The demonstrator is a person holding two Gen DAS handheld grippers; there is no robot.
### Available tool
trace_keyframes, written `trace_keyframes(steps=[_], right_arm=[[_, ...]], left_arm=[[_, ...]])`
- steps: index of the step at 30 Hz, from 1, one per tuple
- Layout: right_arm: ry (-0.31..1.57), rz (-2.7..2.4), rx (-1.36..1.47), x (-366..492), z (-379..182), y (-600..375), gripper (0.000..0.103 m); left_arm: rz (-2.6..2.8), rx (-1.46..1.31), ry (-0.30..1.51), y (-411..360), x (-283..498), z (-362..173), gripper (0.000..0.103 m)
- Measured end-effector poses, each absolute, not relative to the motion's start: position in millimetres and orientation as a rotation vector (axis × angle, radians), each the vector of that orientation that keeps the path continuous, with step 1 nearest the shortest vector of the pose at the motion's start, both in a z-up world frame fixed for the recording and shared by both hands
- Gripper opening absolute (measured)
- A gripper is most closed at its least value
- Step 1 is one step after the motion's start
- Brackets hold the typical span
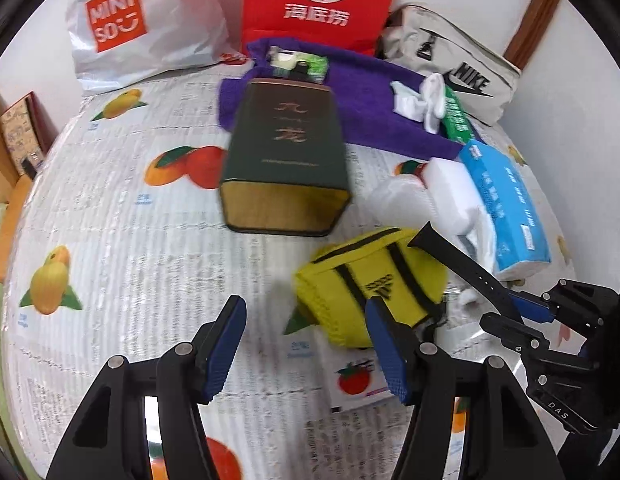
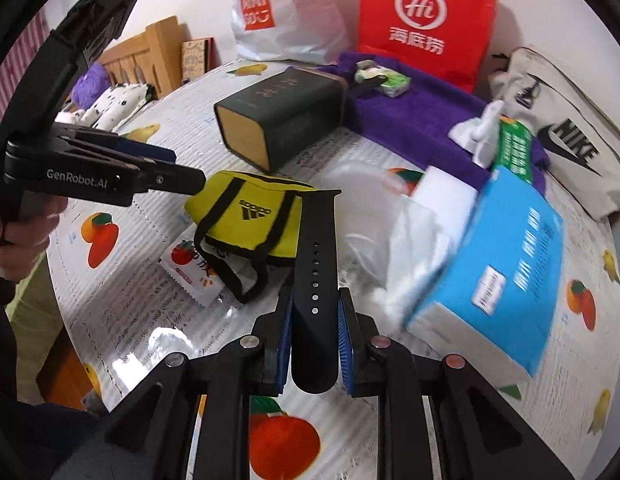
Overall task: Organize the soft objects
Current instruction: 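Grasp the yellow adidas pouch with the left tool while the right tool grasps the black watch strap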
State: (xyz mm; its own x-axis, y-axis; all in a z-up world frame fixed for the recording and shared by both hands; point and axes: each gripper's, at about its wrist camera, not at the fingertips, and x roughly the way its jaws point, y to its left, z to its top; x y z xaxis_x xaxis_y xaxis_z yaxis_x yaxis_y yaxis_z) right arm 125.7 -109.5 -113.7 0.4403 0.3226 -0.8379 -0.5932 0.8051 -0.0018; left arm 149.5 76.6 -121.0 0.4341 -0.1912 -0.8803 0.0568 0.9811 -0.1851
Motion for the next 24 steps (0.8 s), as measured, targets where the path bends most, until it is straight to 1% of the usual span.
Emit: trace_keyframes(steps=[2, 5, 10, 11, 12, 13, 15, 24], right_arm=[[0.953, 0.579, -0.29, 124, -110, -115, 0.02], [0.936, 0.57, -0.273, 119, -103, -121, 0.02], [0.912, 0.554, -0.251, 115, -94, -130, 0.02], [0.909, 0.552, -0.248, 115, -93, -131, 0.02], [0.905, 0.55, -0.243, 114, -91, -134, 0.02], [0.903, 0.548, -0.239, 115, -90, -135, 0.02], [0.897, 0.538, -0.228, 116, -87, -140, 0.02], [0.885, 0.493, -0.186, 124, -78, -154, 0.02]], left_arm=[[-0.19, -0.144, 1.118, 68, 153, -124, 0.06], [-0.192, -0.16, 1.138, 61, 160, -133, 0.065], [-0.159, -0.189, 1.183, 57, 168, -153, 0.065], [-0.16, -0.182, 1.171, 55, 167, -154, 0.059], [-0.173, -0.18, 1.157, 54, 166, -154, 0.047], [-0.187, -0.183, 1.155, 53, 166, -153, 0.043], [-0.196, -0.173, 1.146, 52, 166, -153, 0.027], [-0.233, -0.166, 1.066, 59, 157, -124, 0.018]])
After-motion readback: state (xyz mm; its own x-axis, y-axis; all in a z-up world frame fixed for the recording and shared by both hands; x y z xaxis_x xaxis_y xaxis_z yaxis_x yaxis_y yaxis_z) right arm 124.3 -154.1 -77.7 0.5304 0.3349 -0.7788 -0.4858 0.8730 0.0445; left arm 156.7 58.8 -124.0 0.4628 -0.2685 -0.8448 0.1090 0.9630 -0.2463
